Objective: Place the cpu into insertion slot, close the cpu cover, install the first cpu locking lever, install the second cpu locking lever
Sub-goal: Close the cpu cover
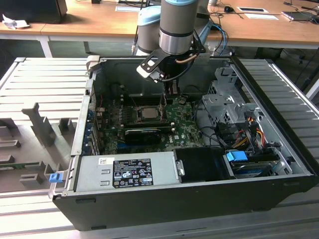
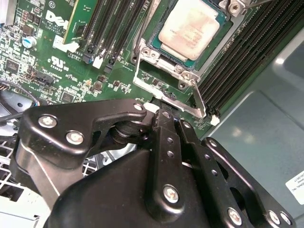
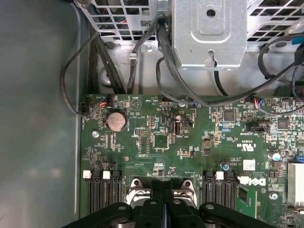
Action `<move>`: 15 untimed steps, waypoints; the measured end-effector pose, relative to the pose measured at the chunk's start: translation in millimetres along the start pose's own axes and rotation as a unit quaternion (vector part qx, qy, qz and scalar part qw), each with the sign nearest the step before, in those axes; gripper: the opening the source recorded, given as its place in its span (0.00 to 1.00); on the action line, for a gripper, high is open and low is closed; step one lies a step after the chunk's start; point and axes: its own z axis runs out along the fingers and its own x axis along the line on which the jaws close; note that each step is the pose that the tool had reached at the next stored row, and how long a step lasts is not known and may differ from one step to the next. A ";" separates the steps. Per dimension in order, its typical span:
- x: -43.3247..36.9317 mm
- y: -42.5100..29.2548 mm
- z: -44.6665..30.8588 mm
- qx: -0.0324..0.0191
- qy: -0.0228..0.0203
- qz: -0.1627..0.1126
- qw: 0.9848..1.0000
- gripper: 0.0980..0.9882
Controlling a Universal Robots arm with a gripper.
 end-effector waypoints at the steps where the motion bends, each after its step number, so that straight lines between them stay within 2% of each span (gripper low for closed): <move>1: 0.0 -0.8 0.0 0.000 0.000 0.000 1.000 0.01; 15: 0.1 -7.1 -0.2 0.000 0.000 0.000 1.000 0.01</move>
